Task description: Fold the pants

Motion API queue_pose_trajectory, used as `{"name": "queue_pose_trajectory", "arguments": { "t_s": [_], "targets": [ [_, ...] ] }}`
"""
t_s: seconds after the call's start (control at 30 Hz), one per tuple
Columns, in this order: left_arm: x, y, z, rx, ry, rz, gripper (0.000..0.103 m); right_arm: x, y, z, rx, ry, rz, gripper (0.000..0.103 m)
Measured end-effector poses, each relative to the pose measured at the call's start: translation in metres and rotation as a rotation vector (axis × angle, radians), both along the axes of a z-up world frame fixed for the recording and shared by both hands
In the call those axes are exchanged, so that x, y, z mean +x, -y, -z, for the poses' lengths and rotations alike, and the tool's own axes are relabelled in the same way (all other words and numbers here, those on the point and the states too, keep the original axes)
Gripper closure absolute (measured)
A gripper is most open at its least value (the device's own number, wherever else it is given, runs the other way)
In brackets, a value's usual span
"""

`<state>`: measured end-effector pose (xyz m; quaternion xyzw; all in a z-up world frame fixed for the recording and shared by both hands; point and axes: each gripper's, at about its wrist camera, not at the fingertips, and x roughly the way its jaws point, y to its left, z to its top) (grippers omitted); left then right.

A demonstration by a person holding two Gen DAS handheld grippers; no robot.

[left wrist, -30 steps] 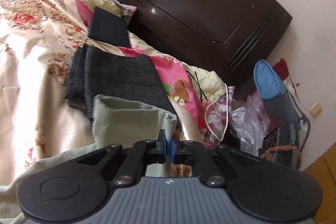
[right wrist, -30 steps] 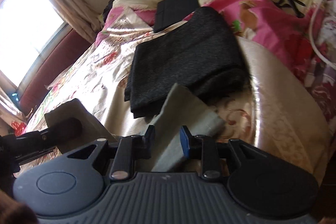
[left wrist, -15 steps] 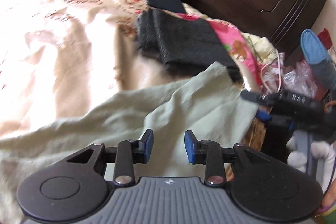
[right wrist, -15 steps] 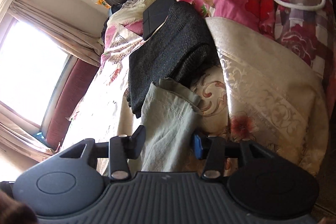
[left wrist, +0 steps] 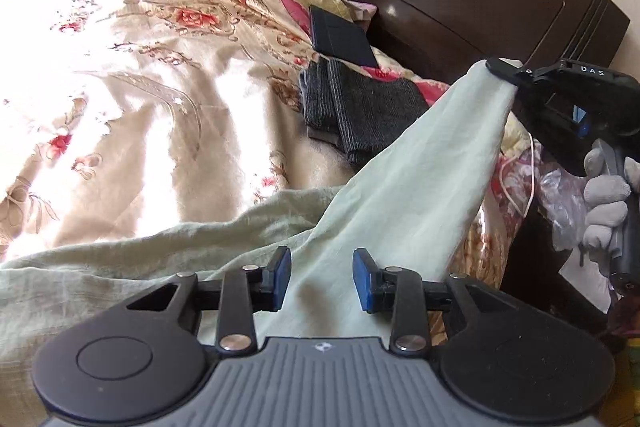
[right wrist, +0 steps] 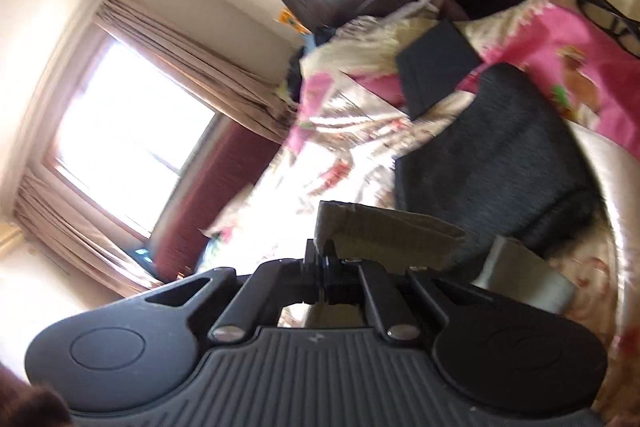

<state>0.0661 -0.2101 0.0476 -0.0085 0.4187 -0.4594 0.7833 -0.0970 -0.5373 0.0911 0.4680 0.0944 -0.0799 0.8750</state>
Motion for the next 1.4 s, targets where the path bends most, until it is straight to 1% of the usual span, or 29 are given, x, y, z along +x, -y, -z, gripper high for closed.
{"name": "queue_pose_trajectory", "arguments": {
  "t_s": [0.03,0.07,0.1,0.13,0.17,0.23,0.27,0.3,0.33,0.4,0.53,0.57,0.63,0.67,0.77,0.8,0.83,0.87,0.93,0.97,1.0,1.03,1.13,1.23,1.3,1.33,1.37,1.4],
  "targets": [
    [0.001,-0.004,-0.002,-0.010,0.003,-0.009,0.051,-0.001,0.000,-0.002,-0.003,0.024,0.015,0.100],
    [0.001,-0.008,-0.002,-0.017,0.004,-0.013,0.049,-0.004,0.001,0.001,-0.007,0.026,0.035,0.100],
    [0.002,-0.010,0.000,-0.018,0.002,-0.012,0.049,-0.010,0.002,0.011,-0.008,0.005,0.073,0.100],
    [0.002,-0.010,0.003,-0.014,-0.003,-0.009,0.049,-0.015,0.005,0.026,-0.010,-0.035,0.108,0.100],
    [0.002,-0.010,0.007,-0.004,-0.012,-0.006,0.049,-0.017,0.009,0.048,-0.003,-0.106,0.132,0.099],
    [-0.001,-0.011,0.016,0.024,-0.032,0.003,0.048,-0.021,0.018,0.096,0.126,-0.299,0.156,0.099],
    [-0.002,-0.011,0.019,0.030,-0.039,0.007,0.048,-0.025,0.017,0.113,0.165,-0.327,0.171,0.098],
    [-0.005,-0.013,0.021,0.038,-0.046,0.011,0.048,-0.032,0.015,0.128,0.185,-0.318,0.183,0.099],
    [-0.007,-0.013,0.024,0.044,-0.053,0.014,0.049,-0.037,0.012,0.131,0.188,-0.284,0.197,0.099],
    [-0.009,-0.014,0.028,0.056,-0.065,0.019,0.048,-0.038,0.009,0.128,0.170,-0.260,0.223,0.096],
    [-0.013,-0.015,0.030,0.056,-0.067,0.020,0.048,-0.040,0.006,0.116,0.090,-0.262,0.250,0.095],
    [-0.013,-0.015,0.030,0.052,-0.072,0.020,0.048,-0.040,0.004,0.113,0.061,-0.268,0.249,0.096],
    [-0.013,-0.014,0.031,0.055,-0.073,0.026,0.048,-0.036,-0.004,0.108,-0.018,-0.310,0.243,0.098],
    [-0.014,-0.013,0.031,0.059,-0.068,0.029,0.048,-0.032,-0.005,0.104,-0.034,-0.307,0.237,0.098],
    [-0.014,-0.011,0.030,0.063,-0.063,0.032,0.048,-0.030,-0.006,0.093,-0.049,-0.228,0.229,0.098],
    [-0.014,-0.011,0.030,0.062,-0.064,0.032,0.048,-0.026,-0.004,0.090,-0.051,-0.224,0.235,0.098],
    [-0.014,-0.011,0.030,0.060,-0.065,0.032,0.048,-0.025,-0.002,0.090,-0.049,-0.232,0.233,0.096],
    [-0.014,-0.012,0.030,0.058,-0.066,0.032,0.048,-0.023,0.000,0.094,-0.041,-0.259,0.222,0.095],
    [-0.014,-0.013,0.030,0.059,-0.065,0.031,0.048,-0.022,0.000,0.102,-0.021,-0.333,0.220,0.095],
    [-0.014,-0.013,0.030,0.060,-0.062,0.030,0.048,-0.025,-0.001,0.104,-0.016,-0.347,0.220,0.094],
    [-0.014,-0.014,0.030,0.063,-0.059,0.030,0.048,-0.030,-0.003,0.104,-0.010,-0.343,0.221,0.094],
    [-0.014,-0.015,0.030,0.066,-0.053,0.029,0.048,-0.036,-0.004,0.104,-0.001,-0.333,0.230,0.093],
    [-0.016,-0.019,0.029,0.068,-0.035,0.027,0.048,-0.052,-0.008,0.102,0.022,-0.323,0.258,0.077],
    [-0.018,-0.021,0.028,0.075,-0.010,0.022,0.048,-0.049,-0.009,0.106,0.017,-0.349,0.244,0.076],
    [-0.020,-0.023,0.028,0.084,0.005,0.018,0.048,-0.040,-0.007,0.109,0.027,-0.342,0.243,0.070],
    [-0.021,-0.024,0.028,0.086,0.009,0.017,0.048,-0.035,-0.005,0.112,0.032,-0.328,0.244,0.063],
    [-0.022,-0.026,0.027,0.086,0.011,0.017,0.048,-0.031,-0.006,0.112,0.035,-0.322,0.254,0.063],
    [-0.023,-0.028,0.028,0.088,0.013,0.016,0.048,-0.027,-0.007,0.111,0.015,-0.319,0.252,0.063]
  ]
}}
